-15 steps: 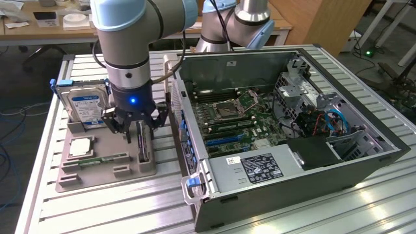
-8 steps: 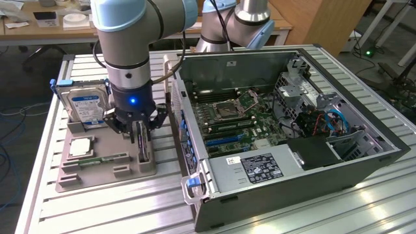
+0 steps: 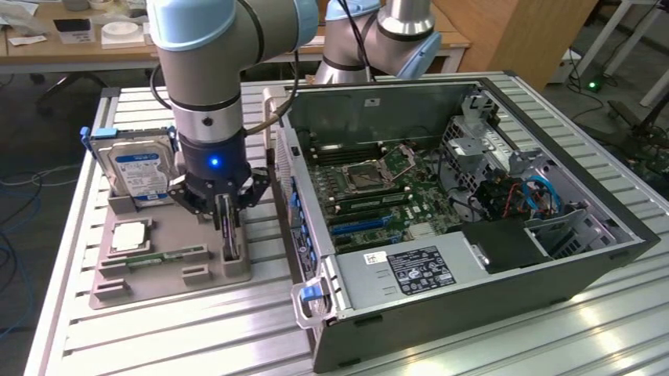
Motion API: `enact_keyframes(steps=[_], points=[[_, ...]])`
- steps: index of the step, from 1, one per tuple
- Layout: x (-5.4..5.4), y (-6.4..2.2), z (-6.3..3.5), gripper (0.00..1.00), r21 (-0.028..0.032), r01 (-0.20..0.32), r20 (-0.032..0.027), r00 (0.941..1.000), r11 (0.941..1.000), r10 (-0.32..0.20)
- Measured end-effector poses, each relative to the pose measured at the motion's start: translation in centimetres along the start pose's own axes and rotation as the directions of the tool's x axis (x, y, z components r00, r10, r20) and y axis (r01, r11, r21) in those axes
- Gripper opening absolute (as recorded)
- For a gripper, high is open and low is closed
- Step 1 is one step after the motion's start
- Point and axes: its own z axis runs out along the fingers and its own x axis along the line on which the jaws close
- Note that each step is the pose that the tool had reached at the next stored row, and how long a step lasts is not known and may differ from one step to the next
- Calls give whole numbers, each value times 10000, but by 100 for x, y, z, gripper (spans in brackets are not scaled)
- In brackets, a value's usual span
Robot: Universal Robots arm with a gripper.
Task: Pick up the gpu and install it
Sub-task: 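Pick up the gpu and move the gpu toward the slot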
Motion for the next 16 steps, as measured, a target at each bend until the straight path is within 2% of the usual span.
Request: enact_keyframes(steps=[1,5,6,16], points=[[0,0,0,36,-1,0,0,10000,10000,0],[0,0,0,34,1,0,0,10000,10000,0],[0,0,0,27,1,0,1,10000,10000,0],[-1,0,1,27,1,0,1,10000,10000,0]])
